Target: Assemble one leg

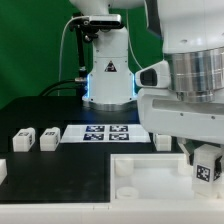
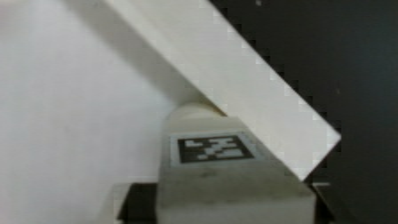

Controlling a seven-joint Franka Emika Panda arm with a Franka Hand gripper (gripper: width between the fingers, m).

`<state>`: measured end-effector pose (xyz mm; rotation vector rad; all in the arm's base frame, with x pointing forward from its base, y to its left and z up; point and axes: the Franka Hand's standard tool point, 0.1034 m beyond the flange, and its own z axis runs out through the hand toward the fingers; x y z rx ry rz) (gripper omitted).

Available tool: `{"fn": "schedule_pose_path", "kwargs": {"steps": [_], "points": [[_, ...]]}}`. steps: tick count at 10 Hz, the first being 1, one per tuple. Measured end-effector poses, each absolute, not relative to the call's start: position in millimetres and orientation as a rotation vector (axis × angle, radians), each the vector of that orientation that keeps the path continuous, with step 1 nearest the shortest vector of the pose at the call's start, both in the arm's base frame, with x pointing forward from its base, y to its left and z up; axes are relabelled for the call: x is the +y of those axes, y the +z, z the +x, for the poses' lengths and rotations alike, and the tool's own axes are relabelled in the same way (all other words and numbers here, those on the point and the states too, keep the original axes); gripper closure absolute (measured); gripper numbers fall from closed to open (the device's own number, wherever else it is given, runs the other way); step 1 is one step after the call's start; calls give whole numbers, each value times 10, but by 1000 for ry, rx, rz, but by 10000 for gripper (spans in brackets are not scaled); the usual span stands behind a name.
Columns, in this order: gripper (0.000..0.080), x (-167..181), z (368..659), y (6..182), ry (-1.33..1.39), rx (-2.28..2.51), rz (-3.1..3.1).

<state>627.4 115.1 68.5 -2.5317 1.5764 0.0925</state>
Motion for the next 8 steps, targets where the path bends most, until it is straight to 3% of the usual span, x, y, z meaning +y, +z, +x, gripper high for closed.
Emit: {"fn": "schedule_pose_path", "kwargs": {"steps": [3, 6, 7, 8], "points": [[505, 1139, 6276, 665, 191, 2134, -1993], [505, 1153, 6269, 662, 191, 2113, -2015], [424, 1159, 6264, 658, 185, 2080, -2053], [424, 1166, 6251, 653, 152, 1887, -2240]]}}
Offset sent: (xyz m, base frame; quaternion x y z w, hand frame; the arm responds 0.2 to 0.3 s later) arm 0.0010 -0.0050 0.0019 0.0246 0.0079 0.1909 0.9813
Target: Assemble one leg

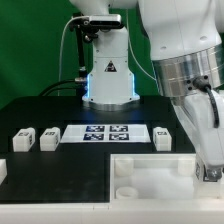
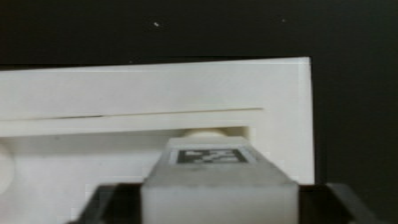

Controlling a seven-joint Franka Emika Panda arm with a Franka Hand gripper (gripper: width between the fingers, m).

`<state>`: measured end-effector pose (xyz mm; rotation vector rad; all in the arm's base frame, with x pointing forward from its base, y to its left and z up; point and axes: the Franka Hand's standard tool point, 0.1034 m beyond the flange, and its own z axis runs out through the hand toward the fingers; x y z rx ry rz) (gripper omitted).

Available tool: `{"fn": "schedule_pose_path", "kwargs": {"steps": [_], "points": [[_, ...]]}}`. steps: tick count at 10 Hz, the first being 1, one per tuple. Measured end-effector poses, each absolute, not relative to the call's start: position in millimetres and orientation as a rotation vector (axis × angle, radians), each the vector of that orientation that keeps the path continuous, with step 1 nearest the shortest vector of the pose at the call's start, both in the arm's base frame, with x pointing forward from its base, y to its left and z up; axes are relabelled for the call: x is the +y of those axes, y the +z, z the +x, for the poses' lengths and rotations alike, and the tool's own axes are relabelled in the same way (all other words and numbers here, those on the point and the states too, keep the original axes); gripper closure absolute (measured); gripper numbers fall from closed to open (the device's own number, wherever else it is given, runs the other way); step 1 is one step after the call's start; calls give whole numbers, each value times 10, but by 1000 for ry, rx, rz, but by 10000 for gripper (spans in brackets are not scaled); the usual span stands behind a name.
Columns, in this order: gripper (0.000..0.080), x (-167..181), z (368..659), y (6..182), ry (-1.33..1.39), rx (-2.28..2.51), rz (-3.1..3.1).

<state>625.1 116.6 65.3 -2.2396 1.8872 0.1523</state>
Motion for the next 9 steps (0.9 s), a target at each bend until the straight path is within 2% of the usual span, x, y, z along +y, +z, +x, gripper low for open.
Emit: {"fn": "schedule_pose_path", "kwargs": {"steps": [1, 2, 5, 8, 9], "points": [[240, 1161, 6252, 652, 132, 1769, -2334], [169, 1156, 6252, 650, 126, 1720, -2369], [153, 1146, 6253, 649, 71, 1302, -2613], [151, 1128, 6254, 667, -24, 600, -2921], [151, 1126, 6253, 662, -22, 606, -2918]]}}
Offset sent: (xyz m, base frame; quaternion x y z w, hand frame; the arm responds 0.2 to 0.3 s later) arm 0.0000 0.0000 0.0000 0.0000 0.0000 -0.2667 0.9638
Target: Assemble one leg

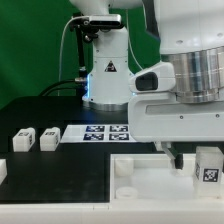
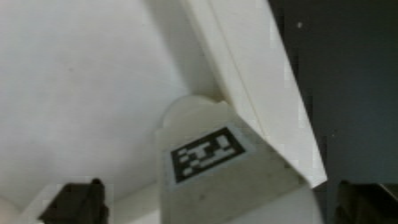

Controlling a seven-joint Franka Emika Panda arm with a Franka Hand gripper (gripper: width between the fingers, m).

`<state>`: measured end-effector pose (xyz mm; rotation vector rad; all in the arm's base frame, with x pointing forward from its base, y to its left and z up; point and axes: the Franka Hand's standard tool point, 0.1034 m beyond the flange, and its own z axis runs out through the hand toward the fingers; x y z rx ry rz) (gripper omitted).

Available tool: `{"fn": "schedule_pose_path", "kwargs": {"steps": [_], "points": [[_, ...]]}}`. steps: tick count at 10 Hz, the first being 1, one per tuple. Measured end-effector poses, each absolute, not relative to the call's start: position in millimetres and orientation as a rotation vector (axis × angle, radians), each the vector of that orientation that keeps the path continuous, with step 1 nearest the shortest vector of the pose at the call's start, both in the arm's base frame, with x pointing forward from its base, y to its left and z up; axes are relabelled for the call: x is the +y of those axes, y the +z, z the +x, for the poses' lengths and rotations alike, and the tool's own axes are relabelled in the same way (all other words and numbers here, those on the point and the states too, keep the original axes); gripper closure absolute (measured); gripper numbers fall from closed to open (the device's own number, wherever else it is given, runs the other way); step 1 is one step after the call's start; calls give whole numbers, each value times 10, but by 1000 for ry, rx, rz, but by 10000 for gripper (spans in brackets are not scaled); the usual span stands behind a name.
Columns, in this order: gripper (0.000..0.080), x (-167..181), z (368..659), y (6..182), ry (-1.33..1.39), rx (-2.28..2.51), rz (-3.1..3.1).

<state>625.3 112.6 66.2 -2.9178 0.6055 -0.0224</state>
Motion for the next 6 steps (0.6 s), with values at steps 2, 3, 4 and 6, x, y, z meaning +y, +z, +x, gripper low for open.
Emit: {"fn": "schedule_pose_path", "kwargs": {"steps": [2, 3, 4, 6], "points": [[177, 1126, 6251, 658, -18, 646, -2909], [356, 1132, 6250, 656, -12, 702, -2893], [356, 1146, 6247, 655, 4, 858, -2845], [505, 1146, 6250, 653, 35, 1167, -2728]]}}
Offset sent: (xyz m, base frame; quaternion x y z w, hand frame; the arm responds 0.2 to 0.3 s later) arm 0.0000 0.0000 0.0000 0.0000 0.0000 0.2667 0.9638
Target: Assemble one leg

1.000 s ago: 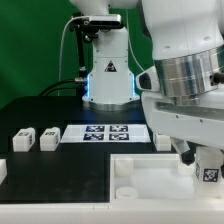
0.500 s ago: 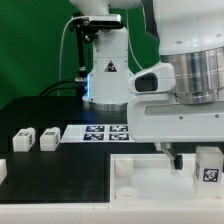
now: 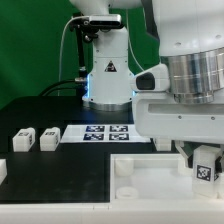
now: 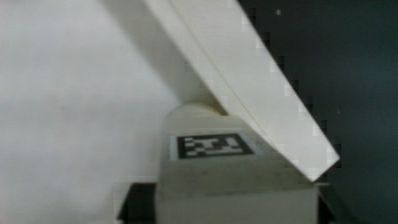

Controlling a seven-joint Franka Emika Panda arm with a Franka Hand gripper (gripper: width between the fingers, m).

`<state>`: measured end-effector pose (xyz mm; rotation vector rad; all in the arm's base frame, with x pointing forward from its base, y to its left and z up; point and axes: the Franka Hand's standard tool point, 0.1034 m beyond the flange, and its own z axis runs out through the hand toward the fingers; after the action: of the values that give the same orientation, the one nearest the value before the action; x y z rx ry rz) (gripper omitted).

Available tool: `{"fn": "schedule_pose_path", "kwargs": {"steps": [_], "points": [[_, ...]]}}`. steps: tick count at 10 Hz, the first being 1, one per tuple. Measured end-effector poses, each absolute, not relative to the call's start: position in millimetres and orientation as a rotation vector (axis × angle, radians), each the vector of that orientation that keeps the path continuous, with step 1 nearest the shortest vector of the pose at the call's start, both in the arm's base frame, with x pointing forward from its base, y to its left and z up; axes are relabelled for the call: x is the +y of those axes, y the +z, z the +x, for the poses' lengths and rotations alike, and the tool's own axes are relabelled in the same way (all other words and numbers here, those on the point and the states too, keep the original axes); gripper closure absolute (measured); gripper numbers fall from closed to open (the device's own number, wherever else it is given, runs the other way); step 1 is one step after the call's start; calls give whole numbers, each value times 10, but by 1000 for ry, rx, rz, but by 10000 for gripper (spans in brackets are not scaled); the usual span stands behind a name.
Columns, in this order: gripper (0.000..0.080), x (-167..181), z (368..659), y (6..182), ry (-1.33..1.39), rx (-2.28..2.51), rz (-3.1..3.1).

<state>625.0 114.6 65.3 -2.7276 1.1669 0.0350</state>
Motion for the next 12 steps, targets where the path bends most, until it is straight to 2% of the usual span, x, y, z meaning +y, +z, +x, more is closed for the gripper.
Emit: {"fn": "schedule_pose_path", "kwargs": {"steps": [5, 9, 10, 11, 12], "points": [[505, 1137, 6294, 650, 214, 2147, -2046], [505, 1147, 6279, 637, 208, 2057, -2128], [324, 1162, 6270, 632, 200, 1967, -2206], [209, 1166, 6268, 644, 172, 1801, -2344], [209, 1179, 6263, 655, 146, 1633, -2468]]}}
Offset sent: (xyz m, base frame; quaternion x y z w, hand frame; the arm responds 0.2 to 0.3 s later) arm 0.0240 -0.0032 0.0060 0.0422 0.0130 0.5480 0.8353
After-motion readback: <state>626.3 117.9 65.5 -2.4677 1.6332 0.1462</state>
